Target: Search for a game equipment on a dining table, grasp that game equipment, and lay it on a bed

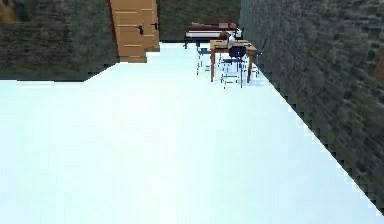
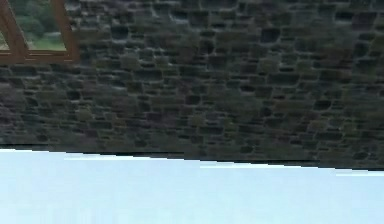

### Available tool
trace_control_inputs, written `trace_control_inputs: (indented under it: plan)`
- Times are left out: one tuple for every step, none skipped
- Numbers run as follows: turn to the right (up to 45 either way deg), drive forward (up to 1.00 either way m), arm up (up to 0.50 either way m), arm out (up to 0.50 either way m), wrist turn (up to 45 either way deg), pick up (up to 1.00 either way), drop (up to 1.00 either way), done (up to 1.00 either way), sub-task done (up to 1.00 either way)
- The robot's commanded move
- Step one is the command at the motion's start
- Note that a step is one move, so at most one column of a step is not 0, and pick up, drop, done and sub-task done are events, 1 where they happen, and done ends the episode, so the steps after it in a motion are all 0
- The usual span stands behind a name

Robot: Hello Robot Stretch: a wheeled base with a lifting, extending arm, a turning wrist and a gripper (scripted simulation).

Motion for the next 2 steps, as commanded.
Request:
trace_control_inputs:
  plan:
    - [0.0, 1.0, 0.0, 0.0, 0.0, 0.0, 0.0, 0.0, 0.0]
    - [0.0, 1.0, 0.0, 0.0, 0.0, 0.0, 0.0, 0.0, 0.0]
